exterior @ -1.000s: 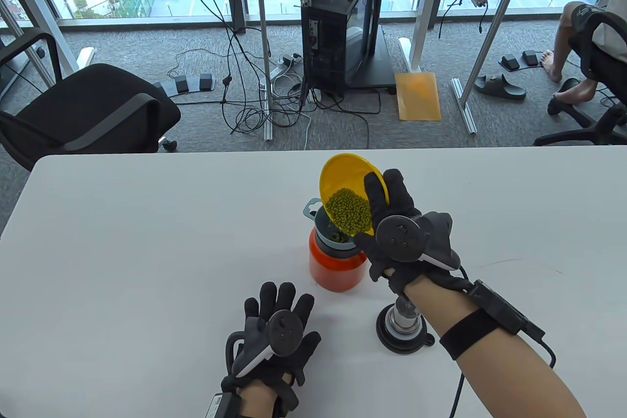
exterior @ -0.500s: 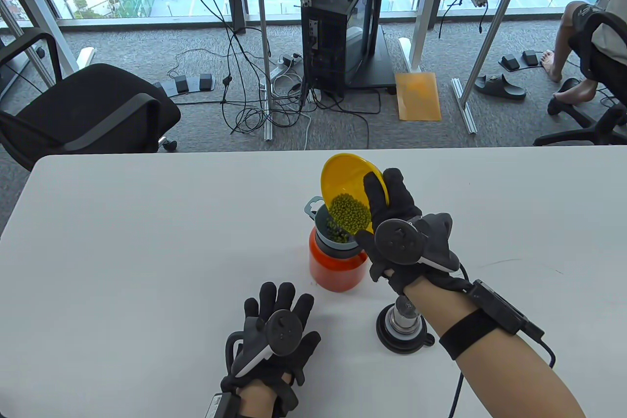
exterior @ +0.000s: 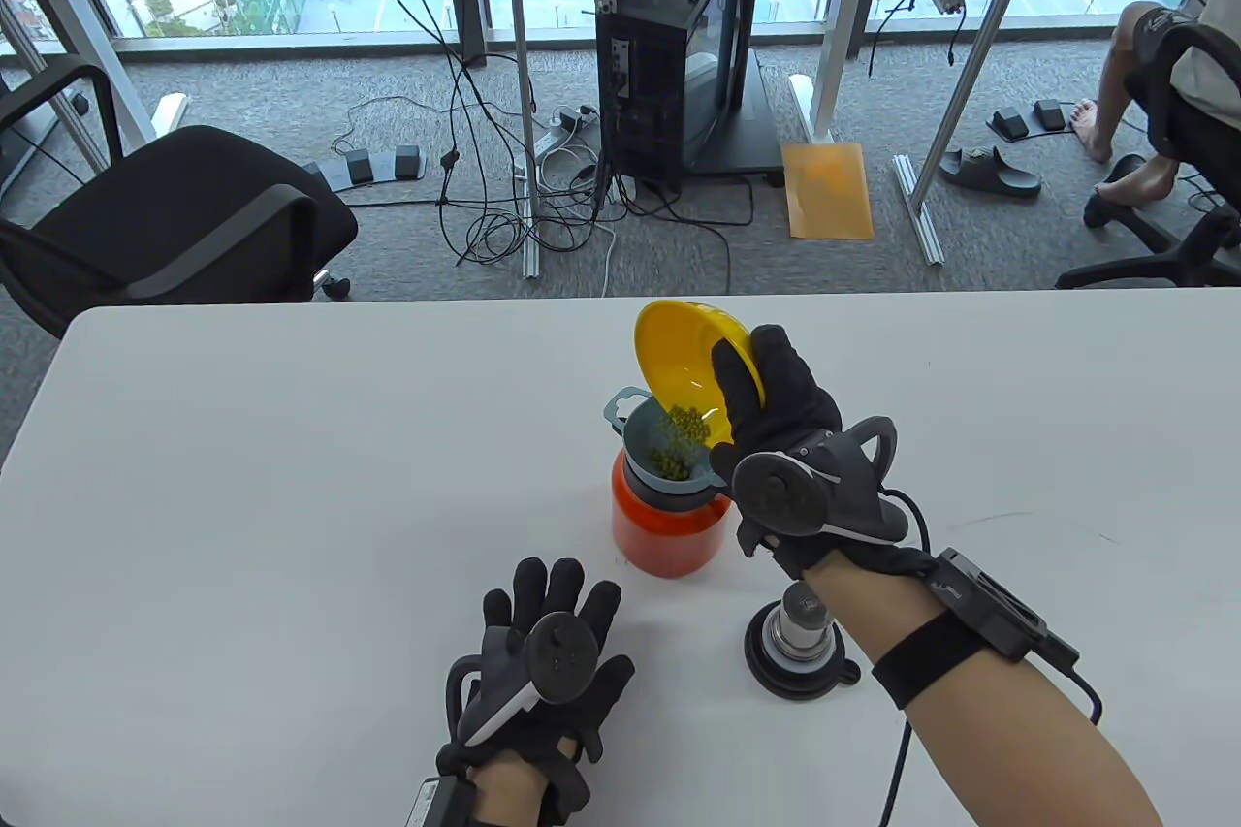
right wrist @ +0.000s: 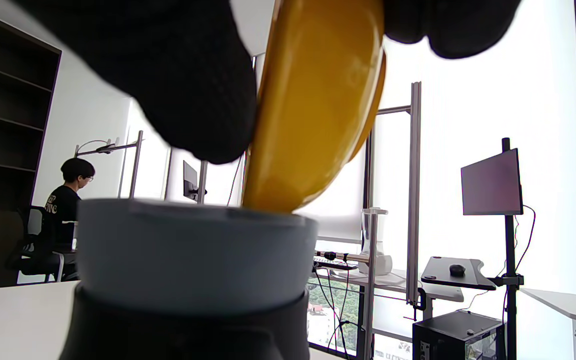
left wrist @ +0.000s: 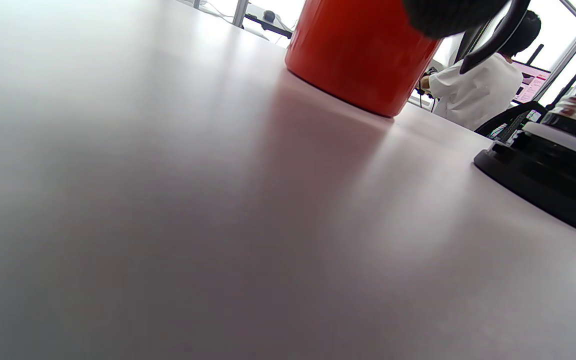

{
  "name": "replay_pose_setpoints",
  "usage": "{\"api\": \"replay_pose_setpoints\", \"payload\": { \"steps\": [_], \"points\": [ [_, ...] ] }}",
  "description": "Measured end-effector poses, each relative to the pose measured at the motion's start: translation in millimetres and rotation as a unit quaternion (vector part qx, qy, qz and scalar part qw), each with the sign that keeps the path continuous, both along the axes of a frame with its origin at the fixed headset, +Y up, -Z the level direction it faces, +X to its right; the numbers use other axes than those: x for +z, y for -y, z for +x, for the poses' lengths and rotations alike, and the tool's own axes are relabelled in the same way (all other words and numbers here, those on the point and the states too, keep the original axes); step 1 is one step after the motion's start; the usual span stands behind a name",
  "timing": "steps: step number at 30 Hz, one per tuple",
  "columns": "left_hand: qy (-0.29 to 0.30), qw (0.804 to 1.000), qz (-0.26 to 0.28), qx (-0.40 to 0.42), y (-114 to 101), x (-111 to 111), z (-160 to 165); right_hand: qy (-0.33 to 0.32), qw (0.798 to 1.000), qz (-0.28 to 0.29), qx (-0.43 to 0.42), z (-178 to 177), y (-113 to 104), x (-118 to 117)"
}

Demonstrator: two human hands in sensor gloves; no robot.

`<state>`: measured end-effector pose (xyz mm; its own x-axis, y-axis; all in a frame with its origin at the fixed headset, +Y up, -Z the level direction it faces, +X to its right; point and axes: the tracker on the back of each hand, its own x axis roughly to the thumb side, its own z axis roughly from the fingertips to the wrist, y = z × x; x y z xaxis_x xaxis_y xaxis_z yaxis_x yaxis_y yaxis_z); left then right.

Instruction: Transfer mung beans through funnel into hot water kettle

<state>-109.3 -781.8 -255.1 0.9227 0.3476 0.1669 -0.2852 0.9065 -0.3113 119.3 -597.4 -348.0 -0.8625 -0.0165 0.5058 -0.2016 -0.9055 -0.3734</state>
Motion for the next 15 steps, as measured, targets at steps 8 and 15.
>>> {"api": "replay_pose_setpoints", "payload": {
  "steps": [8, 15],
  "points": [
    [-0.001, 1.0, -0.001, 0.002, -0.2, -0.2, -0.3, 0.027, 0.992, -0.053, -0.11, 21.0, -4.8, -7.8],
    [0.0, 1.0, 0.001, 0.003, -0.5, 0.0, -0.6, 0.097, 0.948, -0.142, -0.266, 74.6, 10.3, -22.3]
  ]
}}
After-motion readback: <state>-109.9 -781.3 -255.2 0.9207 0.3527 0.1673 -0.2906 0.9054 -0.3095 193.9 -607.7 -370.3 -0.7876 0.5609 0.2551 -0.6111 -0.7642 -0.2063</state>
